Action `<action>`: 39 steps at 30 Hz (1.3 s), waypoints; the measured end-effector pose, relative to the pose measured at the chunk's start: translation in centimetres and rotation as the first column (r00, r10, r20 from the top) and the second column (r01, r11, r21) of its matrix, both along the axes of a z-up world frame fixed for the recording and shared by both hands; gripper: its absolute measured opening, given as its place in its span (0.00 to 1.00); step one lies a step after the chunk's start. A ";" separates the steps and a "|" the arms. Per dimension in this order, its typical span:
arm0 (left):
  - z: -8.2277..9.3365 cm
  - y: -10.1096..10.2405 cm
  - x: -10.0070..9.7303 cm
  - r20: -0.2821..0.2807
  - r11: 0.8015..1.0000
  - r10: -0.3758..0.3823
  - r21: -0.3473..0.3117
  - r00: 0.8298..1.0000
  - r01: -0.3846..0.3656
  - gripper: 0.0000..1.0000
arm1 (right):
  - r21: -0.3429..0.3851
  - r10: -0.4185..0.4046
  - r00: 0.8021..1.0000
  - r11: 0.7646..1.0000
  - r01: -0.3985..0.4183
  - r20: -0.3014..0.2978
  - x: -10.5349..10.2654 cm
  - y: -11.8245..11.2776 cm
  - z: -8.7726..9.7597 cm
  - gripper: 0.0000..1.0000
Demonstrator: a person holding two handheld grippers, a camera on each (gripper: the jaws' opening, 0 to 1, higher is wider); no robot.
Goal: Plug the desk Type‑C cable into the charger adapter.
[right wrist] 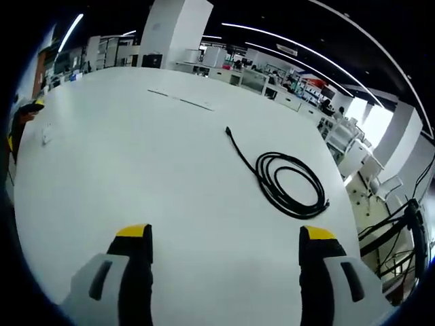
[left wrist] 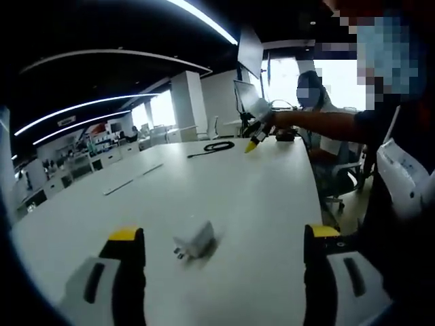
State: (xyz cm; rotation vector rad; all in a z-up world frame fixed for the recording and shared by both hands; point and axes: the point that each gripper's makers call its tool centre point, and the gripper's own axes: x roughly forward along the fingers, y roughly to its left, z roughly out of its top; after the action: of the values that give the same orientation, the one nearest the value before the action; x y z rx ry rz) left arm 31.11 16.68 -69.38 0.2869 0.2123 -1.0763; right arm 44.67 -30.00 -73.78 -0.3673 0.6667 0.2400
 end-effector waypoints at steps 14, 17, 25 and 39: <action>0.6 -0.2 0.2 0.001 1.000 0.009 -0.010 1.000 -0.009 0.97 | 0.022 -0.005 1.000 1.000 0.005 -0.005 3.8 -1.2 -0.1 0.82; 0.5 -0.1 0.4 0.000 1.000 0.011 -0.007 1.000 -0.011 0.97 | 0.029 0.001 1.000 1.000 -0.001 -0.014 4.2 -1.3 -0.3 0.79; 0.5 -0.2 0.5 -0.006 1.000 0.012 -0.011 1.000 -0.012 0.97 | 0.050 0.006 0.999 0.999 -0.004 -0.032 5.4 -1.6 -0.6 0.76; 0.3 -0.4 0.4 -0.012 0.999 0.022 -0.023 1.000 -0.022 0.97 | 0.113 0.018 0.998 0.994 -0.012 -0.054 7.3 -2.1 -1.1 0.66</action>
State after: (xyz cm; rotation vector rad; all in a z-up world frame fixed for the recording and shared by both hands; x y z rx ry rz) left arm 31.50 16.23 -69.07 0.2567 0.2132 -1.0581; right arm 52.01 -32.06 -74.91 -0.2586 0.7014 0.3017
